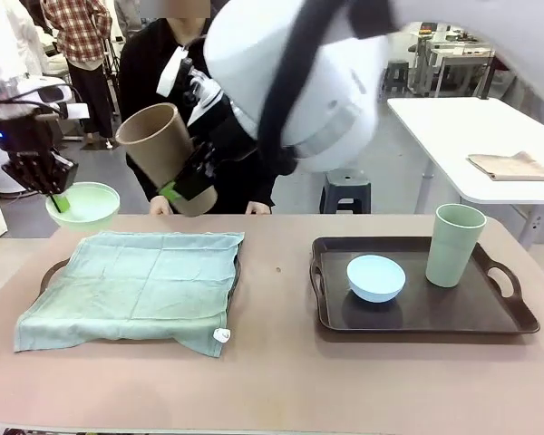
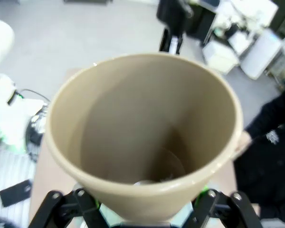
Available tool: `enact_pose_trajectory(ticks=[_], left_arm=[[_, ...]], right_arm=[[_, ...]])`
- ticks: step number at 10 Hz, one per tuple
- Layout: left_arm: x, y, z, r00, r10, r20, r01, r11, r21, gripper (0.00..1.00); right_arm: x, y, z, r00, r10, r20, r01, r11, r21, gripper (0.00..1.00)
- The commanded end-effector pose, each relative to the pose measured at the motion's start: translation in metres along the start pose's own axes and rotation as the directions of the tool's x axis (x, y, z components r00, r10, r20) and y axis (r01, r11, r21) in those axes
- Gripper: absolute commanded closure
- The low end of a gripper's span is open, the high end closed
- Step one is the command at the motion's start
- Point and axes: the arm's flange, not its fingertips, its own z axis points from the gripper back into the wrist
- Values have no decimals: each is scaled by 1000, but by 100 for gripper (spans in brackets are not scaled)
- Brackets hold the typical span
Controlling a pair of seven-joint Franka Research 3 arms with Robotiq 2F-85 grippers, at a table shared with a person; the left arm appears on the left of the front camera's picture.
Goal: Set up a tray with a mat and arrange the tableware.
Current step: Place the Picnic Bowl and Reusable plastic cup back onto the Handle tray in front of the human's position.
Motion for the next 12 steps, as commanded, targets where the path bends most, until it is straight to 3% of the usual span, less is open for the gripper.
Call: enact_pose_trajectory(ticks=[1, 2, 4, 8, 9, 12], left_arm=[[10, 14, -14, 999, 54, -9, -55, 995, -86, 96], [0, 0, 0, 1000, 0, 0, 0, 1000, 0, 96], [0, 0, 0, 1000, 0, 0, 0, 1000, 0, 96], [13, 12, -47, 998, 18, -54, -20, 999, -30, 96], [17, 14, -57, 998, 19, -65, -21, 999, -26, 96], [22, 27, -97, 996, 37, -77, -42, 997, -59, 96]], right_arm=[[-43, -27, -23, 997, -52, 62, 47, 996, 79, 17], [0, 0, 0, 1000, 0, 0, 0, 1000, 0, 17], [0, 0, 0, 1000, 0, 0, 0, 1000, 0, 17], [-65, -33, -53, 970, -74, 230, 37, 987, 159, 17], [-75, -39, -62, 966, -80, 245, 37, 984, 176, 17], [-118, -52, -86, 977, -123, 173, 86, 975, 206, 17]])
